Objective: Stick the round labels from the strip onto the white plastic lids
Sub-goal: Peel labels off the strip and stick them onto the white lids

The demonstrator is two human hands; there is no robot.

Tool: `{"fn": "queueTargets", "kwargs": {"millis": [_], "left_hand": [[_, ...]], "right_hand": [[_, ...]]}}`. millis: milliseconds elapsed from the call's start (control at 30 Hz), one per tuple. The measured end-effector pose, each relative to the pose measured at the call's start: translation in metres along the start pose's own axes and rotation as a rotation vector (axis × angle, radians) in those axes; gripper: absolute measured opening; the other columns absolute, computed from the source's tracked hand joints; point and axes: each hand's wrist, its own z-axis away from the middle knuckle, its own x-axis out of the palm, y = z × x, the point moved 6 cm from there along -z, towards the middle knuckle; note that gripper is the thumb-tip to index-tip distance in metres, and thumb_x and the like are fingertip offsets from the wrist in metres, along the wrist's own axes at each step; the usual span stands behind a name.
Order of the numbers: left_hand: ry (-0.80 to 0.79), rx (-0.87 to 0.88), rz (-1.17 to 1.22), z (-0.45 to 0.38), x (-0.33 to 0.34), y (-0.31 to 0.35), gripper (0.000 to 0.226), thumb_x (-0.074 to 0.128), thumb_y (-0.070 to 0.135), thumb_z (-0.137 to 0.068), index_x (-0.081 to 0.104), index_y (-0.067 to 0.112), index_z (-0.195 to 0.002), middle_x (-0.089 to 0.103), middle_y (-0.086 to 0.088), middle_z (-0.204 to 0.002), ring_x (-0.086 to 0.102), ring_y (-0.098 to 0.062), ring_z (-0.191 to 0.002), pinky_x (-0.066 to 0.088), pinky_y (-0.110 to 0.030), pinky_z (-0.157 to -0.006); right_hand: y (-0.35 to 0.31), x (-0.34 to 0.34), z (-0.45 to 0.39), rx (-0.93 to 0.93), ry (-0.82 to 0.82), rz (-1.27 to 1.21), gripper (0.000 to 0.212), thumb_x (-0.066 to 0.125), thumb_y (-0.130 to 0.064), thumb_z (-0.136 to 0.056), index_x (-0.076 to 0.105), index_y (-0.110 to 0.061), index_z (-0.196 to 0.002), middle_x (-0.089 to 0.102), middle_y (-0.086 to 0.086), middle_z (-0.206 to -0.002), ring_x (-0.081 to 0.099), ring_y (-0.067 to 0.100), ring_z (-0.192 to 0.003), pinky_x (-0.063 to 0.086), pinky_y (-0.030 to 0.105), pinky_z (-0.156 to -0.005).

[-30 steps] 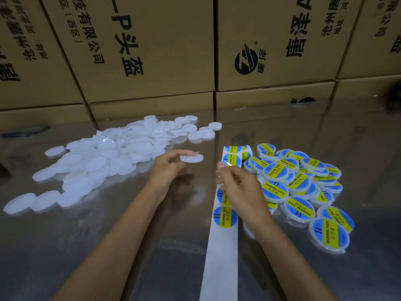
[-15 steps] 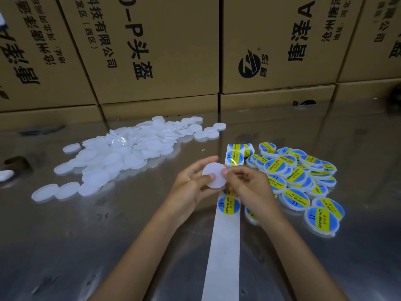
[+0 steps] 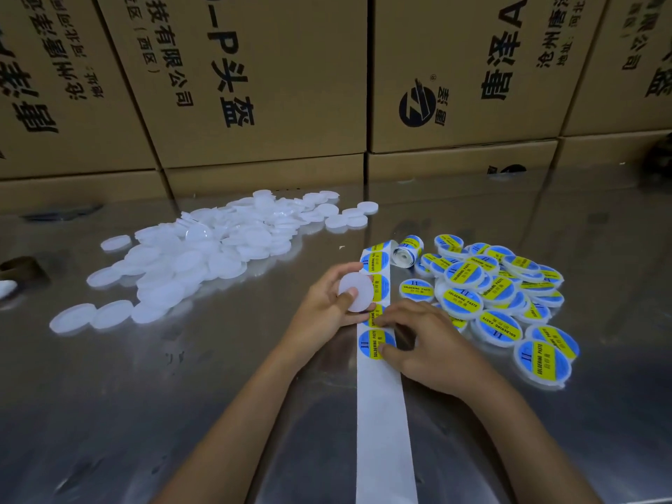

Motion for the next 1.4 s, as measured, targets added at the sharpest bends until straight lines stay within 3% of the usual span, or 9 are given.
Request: {"fn": "queueTargets", "kwargs": {"millis": [133,500,633,767,867,1000,1100,1233,1400], "left_hand": [[0.001,0.009,-0.111,-0.005,-0.001,-0.001,0.036,0.038,-0.003,-0.105,0.052,0.013,-0.135,0.051,-0.019,-0.14,0.07,-0.037,-0.105,0.059,-0.037,-0.09],[0.079,0.037,-0.153,-0.011,-0.012,-0.002,0.034,0.038,-0.005,-0.104,0.053,0.015,-0.127,0.053,-0.021,-0.134,0.07,-0.04,-0.101,0.061,-0.034,-0.084],[0.104,0.042,-0.164,-0.011,-0.016,-0.001,0.033,0.039,-0.004,-0.104,0.053,0.017,-0.126,0.057,-0.015,-0.126,0.072,-0.029,-0.093,0.062,-0.029,-0.079],[0.134,0.056,-0.219,-0.011,-0.02,0.001,0.033,0.039,-0.006,-0.103,0.054,0.01,-0.128,0.058,-0.01,-0.121,0.071,0.0,-0.079,0.058,-0.018,-0.069],[0.161,0.069,-0.236,-0.011,-0.02,0.003,0.035,0.041,-0.007,-0.101,0.056,0.007,-0.13,0.06,-0.014,-0.127,0.067,-0.008,-0.092,0.058,-0.02,-0.071],[0.189,-0.031,0.038,-0.008,-0.023,-0.002,0.037,0.042,-0.008,-0.1,0.063,0.01,-0.125,0.063,-0.016,-0.13,0.068,-0.025,-0.105,0.061,-0.033,-0.082],[0.16,-0.111,0.332,-0.006,-0.02,-0.002,0.035,0.045,-0.002,-0.1,0.065,0.011,-0.125,0.066,-0.019,-0.126,0.071,-0.028,-0.102,0.061,-0.037,-0.081],[0.081,-0.192,0.615,-0.002,-0.007,0.002,0.033,0.043,0.013,-0.101,0.064,0.008,-0.126,0.069,-0.021,-0.122,0.072,-0.031,-0.101,0.062,-0.038,-0.074],[0.012,-0.238,0.634,0.004,0.003,0.001,0.036,0.04,0.01,-0.101,0.061,0.009,-0.13,0.068,-0.02,-0.124,0.069,-0.033,-0.111,0.061,-0.039,-0.086]], "right_hand": [[0.001,0.001,-0.007,0.01,0.046,0.016,0.021,0.071,-0.026,-0.087,0.072,-0.02,-0.107,0.064,-0.012,-0.11,0.055,0.011,-0.109,0.04,0.035,-0.1],[0.0,0.008,-0.041,0.061,-0.007,0.014,0.009,0.074,-0.02,-0.083,0.068,-0.021,-0.09,0.049,-0.018,-0.08,0.046,0.007,-0.081,0.043,0.029,-0.08],[-0.002,0.011,-0.04,0.012,0.044,-0.044,0.012,0.073,-0.017,-0.081,0.063,-0.024,-0.084,0.055,-0.016,-0.083,0.05,0.008,-0.083,0.045,0.034,-0.083],[-0.012,0.004,-0.035,-0.102,0.187,-0.12,0.012,0.072,-0.011,-0.079,0.065,-0.02,-0.081,0.056,-0.015,-0.08,0.052,0.011,-0.084,0.044,0.03,-0.078],[-0.01,0.001,-0.035,0.004,0.252,-0.399,0.018,0.069,-0.004,-0.079,0.061,-0.02,-0.077,0.061,-0.01,-0.075,0.056,0.012,-0.075,0.049,0.03,-0.073],[-0.005,0.001,-0.039,0.134,0.333,-0.866,0.018,0.064,0.004,-0.083,0.058,-0.012,-0.081,0.065,-0.004,-0.076,0.061,0.011,-0.072,0.052,0.025,-0.067],[0.002,0.002,-0.04,0.233,0.372,-1.042,0.016,0.067,0.0,-0.086,0.058,-0.013,-0.085,0.069,0.001,-0.078,0.067,0.012,-0.071,0.054,0.027,-0.065],[0.001,0.003,-0.039,0.228,0.362,-0.98,0.022,0.071,0.001,-0.083,0.058,-0.016,-0.086,0.069,-0.008,-0.073,0.066,0.006,-0.069,0.056,0.025,-0.067],[-0.005,0.001,-0.038,0.188,0.371,-0.865,0.026,0.072,0.002,-0.082,0.057,-0.018,-0.086,0.068,0.003,-0.082,0.065,0.012,-0.073,0.056,0.033,-0.072]]}}
